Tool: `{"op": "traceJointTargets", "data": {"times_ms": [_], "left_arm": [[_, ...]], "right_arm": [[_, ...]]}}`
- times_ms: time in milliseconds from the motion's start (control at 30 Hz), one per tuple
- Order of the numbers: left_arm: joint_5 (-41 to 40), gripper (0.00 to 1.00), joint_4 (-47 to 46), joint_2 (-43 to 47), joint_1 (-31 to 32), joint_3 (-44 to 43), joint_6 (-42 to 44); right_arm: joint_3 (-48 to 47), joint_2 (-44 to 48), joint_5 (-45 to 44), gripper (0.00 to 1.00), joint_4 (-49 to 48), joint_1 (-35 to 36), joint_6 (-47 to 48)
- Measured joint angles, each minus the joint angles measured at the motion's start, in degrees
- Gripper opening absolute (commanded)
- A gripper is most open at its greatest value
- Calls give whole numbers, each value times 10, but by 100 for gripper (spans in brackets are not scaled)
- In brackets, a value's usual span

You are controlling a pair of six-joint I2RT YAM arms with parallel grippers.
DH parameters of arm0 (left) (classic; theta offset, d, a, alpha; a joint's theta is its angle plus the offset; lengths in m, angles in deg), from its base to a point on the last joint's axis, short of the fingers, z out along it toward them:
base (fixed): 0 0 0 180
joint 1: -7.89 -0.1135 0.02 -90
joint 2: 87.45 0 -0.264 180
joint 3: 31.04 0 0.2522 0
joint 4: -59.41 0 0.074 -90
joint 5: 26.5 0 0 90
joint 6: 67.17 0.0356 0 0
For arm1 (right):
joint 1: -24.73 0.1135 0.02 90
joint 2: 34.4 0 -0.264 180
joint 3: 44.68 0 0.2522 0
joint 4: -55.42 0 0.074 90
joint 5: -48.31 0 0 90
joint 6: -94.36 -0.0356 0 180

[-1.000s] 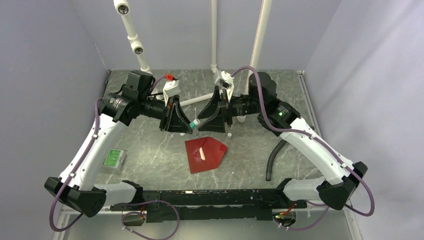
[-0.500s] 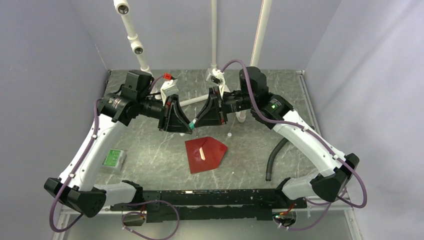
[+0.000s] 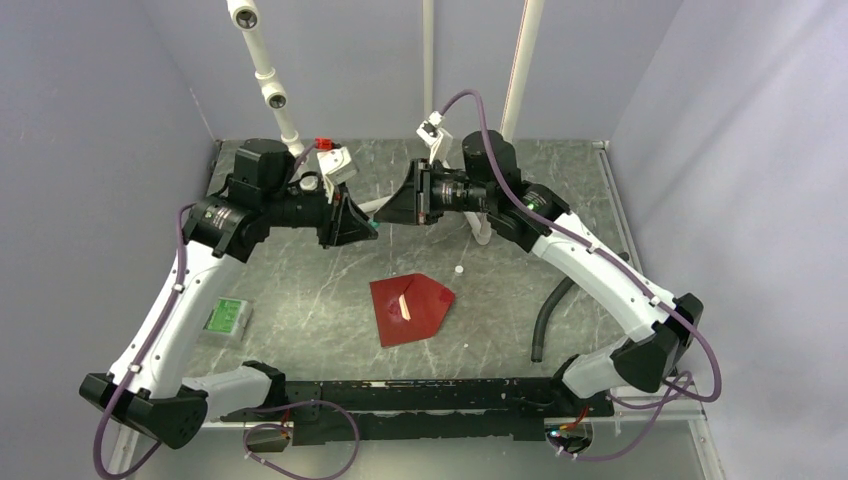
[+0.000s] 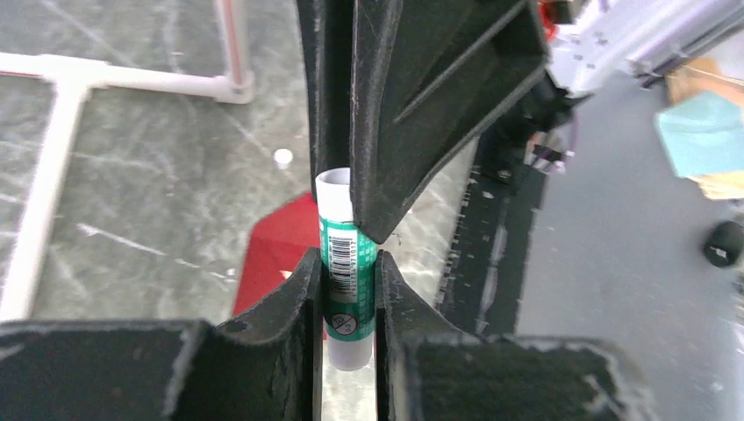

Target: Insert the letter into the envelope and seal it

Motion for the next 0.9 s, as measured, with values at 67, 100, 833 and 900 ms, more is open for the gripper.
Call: {"op": "traceJointTargets", "data": {"times_ms": [67, 100, 833, 900], "left_arm": [[-33, 2, -22, 4, 0, 10, -4], [-47, 2, -32, 5, 1, 17, -7], [103, 3, 33, 10, 11, 21, -8], [103, 2, 12, 16, 11, 26, -22]], "right_arm": [[0, 0, -66, 0, 9, 8, -55], [0, 0, -100, 0, 13, 13, -82], [49, 44, 115, 62, -67, -2, 124], [38, 29, 122, 53, -66, -2, 121]]}}
